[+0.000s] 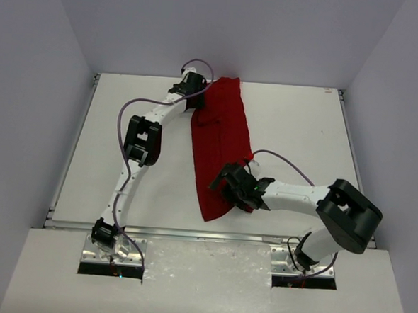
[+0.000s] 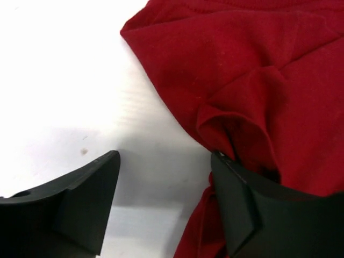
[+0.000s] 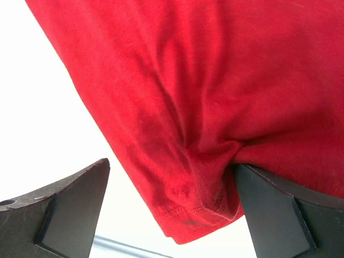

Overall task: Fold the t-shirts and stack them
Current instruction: Rotate the tshirt 90 degrees, then grab the bottom of the folded rectangular tshirt with both arms, then fold the folded rectangular tshirt in 1/3 of the way

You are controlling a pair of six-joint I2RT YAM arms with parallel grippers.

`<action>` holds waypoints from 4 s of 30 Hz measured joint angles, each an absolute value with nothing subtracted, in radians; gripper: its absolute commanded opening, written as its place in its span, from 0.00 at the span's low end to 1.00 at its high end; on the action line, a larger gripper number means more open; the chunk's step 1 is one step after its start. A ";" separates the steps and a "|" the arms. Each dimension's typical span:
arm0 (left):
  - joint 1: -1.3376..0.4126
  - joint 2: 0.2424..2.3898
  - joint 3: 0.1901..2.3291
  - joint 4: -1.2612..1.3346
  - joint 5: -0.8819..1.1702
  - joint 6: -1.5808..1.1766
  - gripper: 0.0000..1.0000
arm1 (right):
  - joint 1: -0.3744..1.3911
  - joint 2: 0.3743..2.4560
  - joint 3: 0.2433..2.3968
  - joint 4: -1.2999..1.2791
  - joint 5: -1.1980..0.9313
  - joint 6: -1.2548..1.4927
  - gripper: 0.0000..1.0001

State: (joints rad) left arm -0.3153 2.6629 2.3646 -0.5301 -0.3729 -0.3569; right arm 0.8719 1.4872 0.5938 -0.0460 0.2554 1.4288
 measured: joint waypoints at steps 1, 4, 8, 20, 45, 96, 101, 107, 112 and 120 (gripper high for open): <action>-0.315 2.663 2.362 -0.504 -0.346 -0.333 0.69 | 0.891 1.524 0.625 -0.043 0.253 1.443 0.99; -0.315 2.672 2.381 -0.473 -0.276 -0.301 0.70 | 0.931 1.603 0.701 -0.031 0.247 1.475 0.99; -0.315 2.674 2.382 -0.451 -0.226 -0.293 0.72 | 0.955 1.627 0.711 0.014 0.224 1.510 0.99; -0.306 2.034 1.652 -0.524 -0.458 -0.541 1.00 | 1.022 1.486 0.633 -0.086 0.212 1.485 0.99; -0.649 1.180 0.321 0.057 -0.085 -0.934 0.58 | 0.587 1.242 0.410 -0.154 -0.088 0.759 0.60; -1.084 0.928 0.497 -0.480 -0.403 -1.248 0.00 | 0.657 0.939 0.413 -0.409 -0.102 0.799 0.01; -0.934 1.024 0.587 -0.467 -0.406 -1.168 0.00 | 0.656 1.053 0.570 -0.432 -0.051 0.776 0.02; -0.797 1.123 0.700 -0.458 -0.397 -1.039 0.00 | 0.611 1.184 0.748 -0.446 -0.022 0.733 0.01; -0.668 1.235 0.822 -0.401 -0.348 -0.923 0.00 | 0.544 1.302 0.857 -0.459 -0.015 0.691 0.01; -0.523 1.410 0.932 -0.341 -0.250 -0.793 0.00 | 0.443 1.523 1.057 -0.482 -0.051 0.634 0.01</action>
